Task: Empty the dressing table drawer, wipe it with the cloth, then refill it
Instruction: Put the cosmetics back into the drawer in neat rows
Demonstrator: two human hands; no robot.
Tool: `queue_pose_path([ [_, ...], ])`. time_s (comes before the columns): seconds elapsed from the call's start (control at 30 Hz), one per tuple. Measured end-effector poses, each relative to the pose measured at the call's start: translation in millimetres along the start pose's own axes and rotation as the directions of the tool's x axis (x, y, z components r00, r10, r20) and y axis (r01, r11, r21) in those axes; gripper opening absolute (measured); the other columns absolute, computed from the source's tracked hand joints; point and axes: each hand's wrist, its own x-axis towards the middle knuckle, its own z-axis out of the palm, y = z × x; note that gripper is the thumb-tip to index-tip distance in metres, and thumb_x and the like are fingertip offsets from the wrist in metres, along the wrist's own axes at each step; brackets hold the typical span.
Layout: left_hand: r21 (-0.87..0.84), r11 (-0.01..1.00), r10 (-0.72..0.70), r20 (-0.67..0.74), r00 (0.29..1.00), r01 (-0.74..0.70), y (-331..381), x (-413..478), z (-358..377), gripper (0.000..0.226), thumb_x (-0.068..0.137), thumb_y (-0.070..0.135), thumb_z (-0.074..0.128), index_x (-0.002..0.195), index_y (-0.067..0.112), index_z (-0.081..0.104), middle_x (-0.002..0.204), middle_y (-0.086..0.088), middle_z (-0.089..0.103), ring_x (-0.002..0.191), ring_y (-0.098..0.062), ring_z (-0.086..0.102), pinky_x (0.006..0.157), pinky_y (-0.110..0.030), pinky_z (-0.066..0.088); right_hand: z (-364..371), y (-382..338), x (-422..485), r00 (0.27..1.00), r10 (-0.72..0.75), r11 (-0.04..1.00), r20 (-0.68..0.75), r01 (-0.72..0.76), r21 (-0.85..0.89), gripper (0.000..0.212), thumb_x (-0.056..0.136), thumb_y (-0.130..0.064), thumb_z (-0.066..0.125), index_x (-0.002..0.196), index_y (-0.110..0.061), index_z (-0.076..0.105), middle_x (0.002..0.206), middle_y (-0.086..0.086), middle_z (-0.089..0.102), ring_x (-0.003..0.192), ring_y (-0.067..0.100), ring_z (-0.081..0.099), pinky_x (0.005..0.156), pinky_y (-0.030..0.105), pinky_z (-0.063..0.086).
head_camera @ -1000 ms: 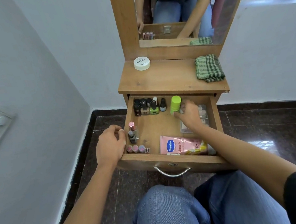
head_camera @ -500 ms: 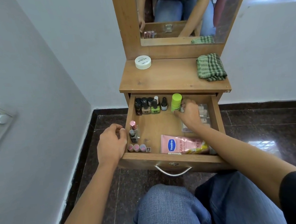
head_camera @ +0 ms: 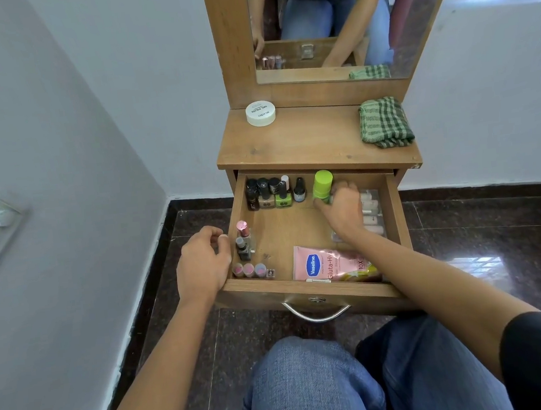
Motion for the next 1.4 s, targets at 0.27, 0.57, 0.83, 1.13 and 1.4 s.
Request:
queue_pose_path([
  [0.27,0.006,1.0,0.003,-0.002,1.0,-0.003,0,0,0,0.023,0.097,0.03,0.052,0.112,0.019,0.065,0.102,0.0,0.069,0.085,-0.011,0.061,0.07,-0.022,0.045,-15,-5,-12,0.992,0.0,0.996,0.125,0.012,-0.092,0.063,0.079,-0.021,0.076,0.123,0.006,0.04,0.123,0.021,0.043,0.11,0.031,0.047,0.091,0.034,0.04],
  [0.57,-0.001,1.0,-0.006,0.004,1.0,0.006,-1,0,0,0.021,0.097,0.032,0.051,0.11,0.021,0.065,0.1,0.004,0.067,0.081,-0.008,0.06,0.065,-0.021,0.044,-41,-81,-20,0.841,-0.537,0.839,-0.069,0.541,0.063,0.027,0.091,-0.018,0.057,0.115,-0.009,0.048,0.105,0.002,0.05,0.087,0.012,0.049,0.07,0.023,0.041],
  [0.83,-0.016,1.0,-0.005,0.022,1.0,0.005,0,0,0,0.02,0.097,0.033,0.051,0.108,0.023,0.064,0.098,0.007,0.066,0.082,-0.007,0.061,0.07,-0.025,0.051,-3,-148,84,0.991,-0.133,0.943,-0.007,0.128,0.307,0.059,0.073,-0.024,0.078,0.118,-0.006,0.045,0.121,0.009,0.04,0.111,0.025,0.046,0.088,0.031,0.042],
  [1.13,-0.029,0.999,0.013,0.008,1.0,-0.013,-3,2,2,0.02,0.096,0.034,0.051,0.109,0.025,0.064,0.097,0.01,0.067,0.082,-0.005,0.062,0.069,-0.021,0.048,26,-158,106,0.998,0.021,0.994,-0.066,-0.014,0.108,0.088,0.057,-0.051,0.084,0.123,-0.008,0.043,0.127,0.009,0.042,0.122,0.025,0.038,0.094,0.033,0.04],
  [1.4,-0.023,1.0,0.02,0.01,1.0,-0.02,-2,1,2,0.022,0.096,0.034,0.05,0.11,0.025,0.064,0.097,0.01,0.066,0.084,-0.005,0.061,0.074,-0.028,0.054,30,-170,106,0.991,0.064,0.998,-0.12,-0.067,-0.02,0.096,0.054,-0.07,0.076,0.123,-0.011,0.042,0.126,0.008,0.043,0.119,0.025,0.041,0.093,0.03,0.038],
])
